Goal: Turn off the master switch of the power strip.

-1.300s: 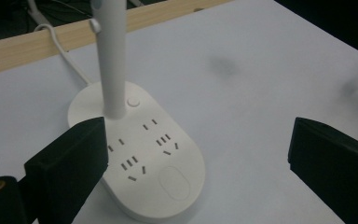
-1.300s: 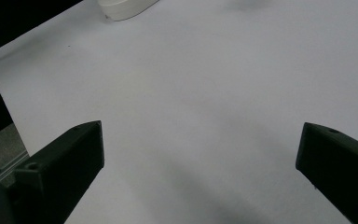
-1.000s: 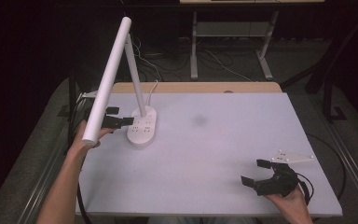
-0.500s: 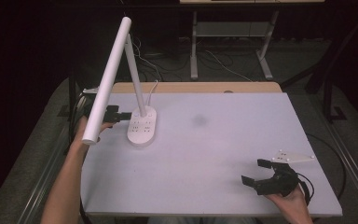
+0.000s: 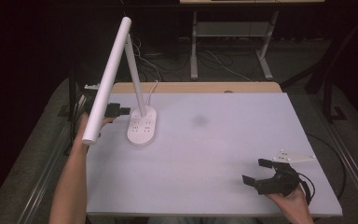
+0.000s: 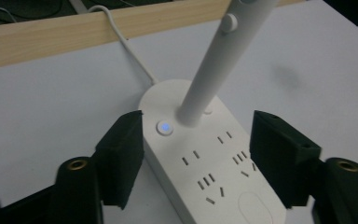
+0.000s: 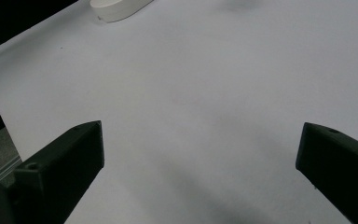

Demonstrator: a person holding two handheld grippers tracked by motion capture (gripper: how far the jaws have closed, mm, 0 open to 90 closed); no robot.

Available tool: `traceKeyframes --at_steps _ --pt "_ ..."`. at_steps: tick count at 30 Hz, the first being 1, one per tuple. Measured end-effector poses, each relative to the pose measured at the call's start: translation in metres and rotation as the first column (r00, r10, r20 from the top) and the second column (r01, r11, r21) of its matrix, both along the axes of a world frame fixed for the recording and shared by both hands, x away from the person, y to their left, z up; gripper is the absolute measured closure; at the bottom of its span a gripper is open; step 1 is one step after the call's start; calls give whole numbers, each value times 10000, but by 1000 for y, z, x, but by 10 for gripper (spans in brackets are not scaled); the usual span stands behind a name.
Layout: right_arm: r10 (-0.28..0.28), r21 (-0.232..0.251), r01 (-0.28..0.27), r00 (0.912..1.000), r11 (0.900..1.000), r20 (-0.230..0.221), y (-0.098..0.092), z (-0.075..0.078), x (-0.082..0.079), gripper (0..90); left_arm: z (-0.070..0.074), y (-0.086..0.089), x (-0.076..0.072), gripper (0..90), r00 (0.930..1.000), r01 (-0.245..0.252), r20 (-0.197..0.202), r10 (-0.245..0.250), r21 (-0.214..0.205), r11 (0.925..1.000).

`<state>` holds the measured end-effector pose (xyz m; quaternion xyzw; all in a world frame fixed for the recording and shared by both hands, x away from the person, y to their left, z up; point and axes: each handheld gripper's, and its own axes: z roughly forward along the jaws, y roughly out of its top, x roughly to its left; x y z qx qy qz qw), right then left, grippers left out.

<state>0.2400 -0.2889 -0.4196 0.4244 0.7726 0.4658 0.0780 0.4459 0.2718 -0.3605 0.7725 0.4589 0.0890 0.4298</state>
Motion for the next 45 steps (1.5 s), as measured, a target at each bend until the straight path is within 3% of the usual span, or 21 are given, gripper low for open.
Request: traceKeyframes --at_steps 6,28,37,41,45 --pt "-18 -29 18 10000 10000 25 0 0 1 3 -5 3 6 467 9995 -284 -169 281 -208 9994" --pt "-70 -64 70 10000 10000 -14 -1 0 1 2 -23 -5 20 756 9935 -1046 -537 1008 -739 9918" --pt "-68 -103 68 10000 9999 -8 -1 0 1 2 -30 -13 24 893 9892 -1245 -856 1186 -668 9900" --pt "-41 -118 41 10000 9999 4 -1 0 1 2 -34 -15 26 897 9901 -1169 -847 1120 -553 9916" --pt "-40 -122 40 10000 9999 -13 -1 0 1 2 -37 -17 27 897 9873 -1398 -808 1368 -327 9896"
